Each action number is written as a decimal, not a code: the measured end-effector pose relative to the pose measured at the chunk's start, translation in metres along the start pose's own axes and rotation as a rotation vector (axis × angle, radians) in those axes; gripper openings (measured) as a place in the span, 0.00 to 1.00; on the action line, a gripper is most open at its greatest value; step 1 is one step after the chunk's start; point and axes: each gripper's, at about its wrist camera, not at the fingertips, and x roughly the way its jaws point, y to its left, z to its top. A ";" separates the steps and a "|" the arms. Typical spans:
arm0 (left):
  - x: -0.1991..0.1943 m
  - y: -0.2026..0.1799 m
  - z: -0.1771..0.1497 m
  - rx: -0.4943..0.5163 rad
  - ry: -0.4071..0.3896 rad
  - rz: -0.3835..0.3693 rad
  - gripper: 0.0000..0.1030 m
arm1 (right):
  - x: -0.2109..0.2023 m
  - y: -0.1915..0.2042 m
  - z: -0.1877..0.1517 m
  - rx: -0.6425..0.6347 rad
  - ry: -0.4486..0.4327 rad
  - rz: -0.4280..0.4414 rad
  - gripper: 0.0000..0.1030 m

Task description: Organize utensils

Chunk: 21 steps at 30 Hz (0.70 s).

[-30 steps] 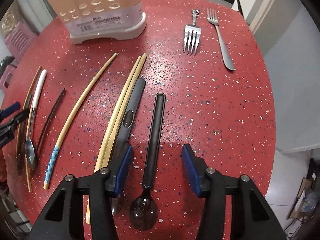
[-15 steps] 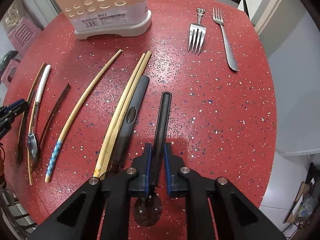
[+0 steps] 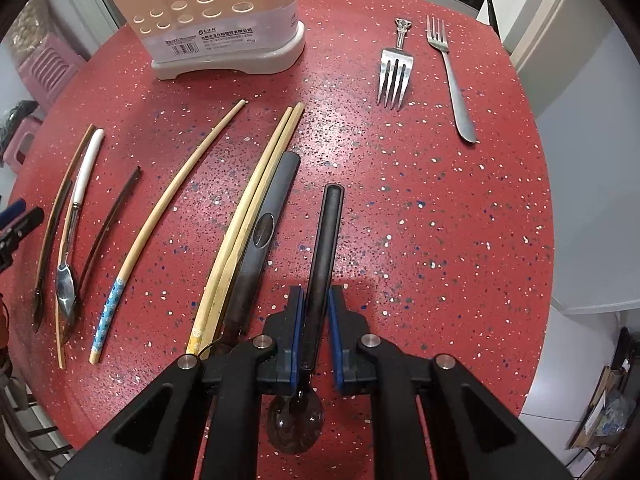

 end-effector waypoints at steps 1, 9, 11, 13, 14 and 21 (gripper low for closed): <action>0.002 -0.001 0.005 -0.007 -0.002 0.009 0.99 | 0.001 0.000 0.000 0.000 0.000 0.000 0.13; 0.034 -0.017 0.032 0.007 0.051 0.020 0.99 | 0.002 0.000 0.000 0.005 -0.003 0.003 0.13; 0.040 -0.026 0.038 0.031 0.061 0.031 0.99 | 0.002 -0.001 0.000 0.004 -0.003 0.004 0.13; 0.046 -0.031 0.042 0.048 0.078 0.033 0.99 | 0.002 -0.001 0.000 0.005 -0.003 0.004 0.13; 0.050 -0.033 0.043 0.055 0.091 0.029 0.99 | 0.002 0.000 0.000 0.005 -0.002 0.003 0.13; 0.053 -0.035 0.053 0.096 0.089 -0.045 0.64 | 0.004 -0.001 0.004 0.002 0.020 0.005 0.13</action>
